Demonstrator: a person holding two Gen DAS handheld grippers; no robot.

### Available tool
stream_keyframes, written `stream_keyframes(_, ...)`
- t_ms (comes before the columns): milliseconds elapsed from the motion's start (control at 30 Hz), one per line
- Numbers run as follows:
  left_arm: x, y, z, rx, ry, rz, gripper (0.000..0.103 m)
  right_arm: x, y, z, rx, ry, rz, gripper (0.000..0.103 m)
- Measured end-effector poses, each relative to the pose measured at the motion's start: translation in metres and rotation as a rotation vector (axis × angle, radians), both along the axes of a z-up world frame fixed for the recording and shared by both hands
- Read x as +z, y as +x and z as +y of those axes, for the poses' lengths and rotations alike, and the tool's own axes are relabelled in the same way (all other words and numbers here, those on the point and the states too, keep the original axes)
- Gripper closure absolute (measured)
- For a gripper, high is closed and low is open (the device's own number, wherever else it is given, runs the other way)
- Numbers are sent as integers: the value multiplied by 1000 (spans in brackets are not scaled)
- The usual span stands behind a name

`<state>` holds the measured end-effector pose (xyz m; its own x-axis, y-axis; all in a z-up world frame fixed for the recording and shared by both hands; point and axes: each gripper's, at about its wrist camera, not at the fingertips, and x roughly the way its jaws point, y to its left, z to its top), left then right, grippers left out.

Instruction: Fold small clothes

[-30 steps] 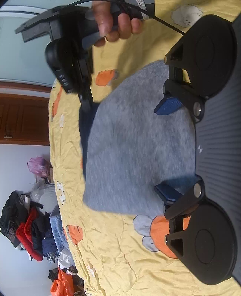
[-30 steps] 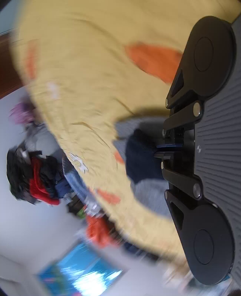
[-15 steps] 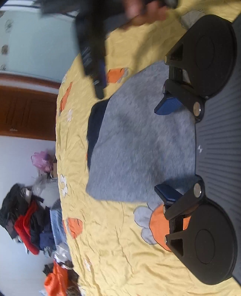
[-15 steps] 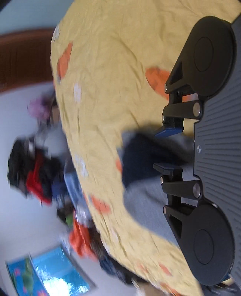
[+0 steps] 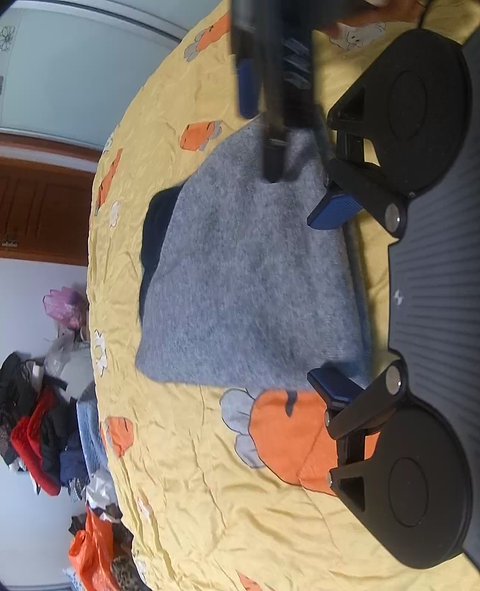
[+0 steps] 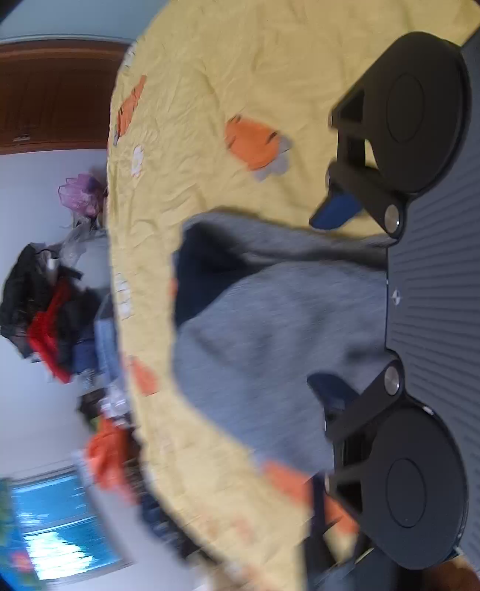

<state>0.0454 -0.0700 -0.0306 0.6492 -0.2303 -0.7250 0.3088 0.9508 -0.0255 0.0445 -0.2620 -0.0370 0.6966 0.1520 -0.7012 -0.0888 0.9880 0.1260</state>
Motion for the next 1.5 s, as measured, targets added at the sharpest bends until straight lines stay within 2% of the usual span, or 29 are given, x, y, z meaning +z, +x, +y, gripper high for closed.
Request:
stream_keyframes(67, -1, -5, 2, 6, 6, -5, 21, -6, -9, 1, -19, -10, 17, 15)
stream_keyframes(200, -2, -12, 5, 23, 24, -18, 21, -2, -27, -6, -54, 83, 19, 9)
stream_keyframes(400, -5, -20, 17, 63, 7, -16, 21, 4, -51, 5, -8, 100, 35, 6)
stream_keyframes(467, -6, -24, 21, 75, 6, -24, 21, 8, -58, 4, 20, 208, 58, 4)
stream_keyframes(533, -7, -29, 26, 100, 5, -44, 20, 4, -60, -9, 37, 427, 113, 5)
stream_keyframes(567, -7, -30, 30, 111, 2, -52, 20, 1, -61, -14, 30, 492, 127, 2)
stream_keyframes(600, -9, -30, 33, 121, 0, -49, 20, -1, -63, -15, 16, 499, 112, 2)
stream_keyframes(700, -15, -33, 41, 145, -21, -33, 20, 1, -69, -2, -52, 258, 45, 2)
stream_keyframes(767, -18, -36, 44, 157, -22, -34, 20, -2, -74, 8, -39, 158, -11, 1)
stream_keyframes(867, -22, -40, 43, 158, -9, -57, 20, -9, -79, 8, -52, 144, -81, 1)
stream_keyframes(967, -24, -44, 40, 140, 11, -77, 20, -17, -76, 9, -84, 100, -85, 1)
stream_keyframes(1167, -32, -50, 35, 145, 43, -112, 20, -28, -80, 11, -93, 78, -94, 1)
stream_keyframes(1333, -37, -51, 35, 173, 47, -137, 12, -32, -77, 15, -122, 7, -98, 0)
stream_keyframes(1400, -39, -52, 34, 182, 61, -151, 7, -33, -75, 16, -123, -7, -87, 0)
stream_keyframes(1500, -41, -55, 34, 202, 65, -164, 4, -36, -76, 24, -98, -45, -91, 0)
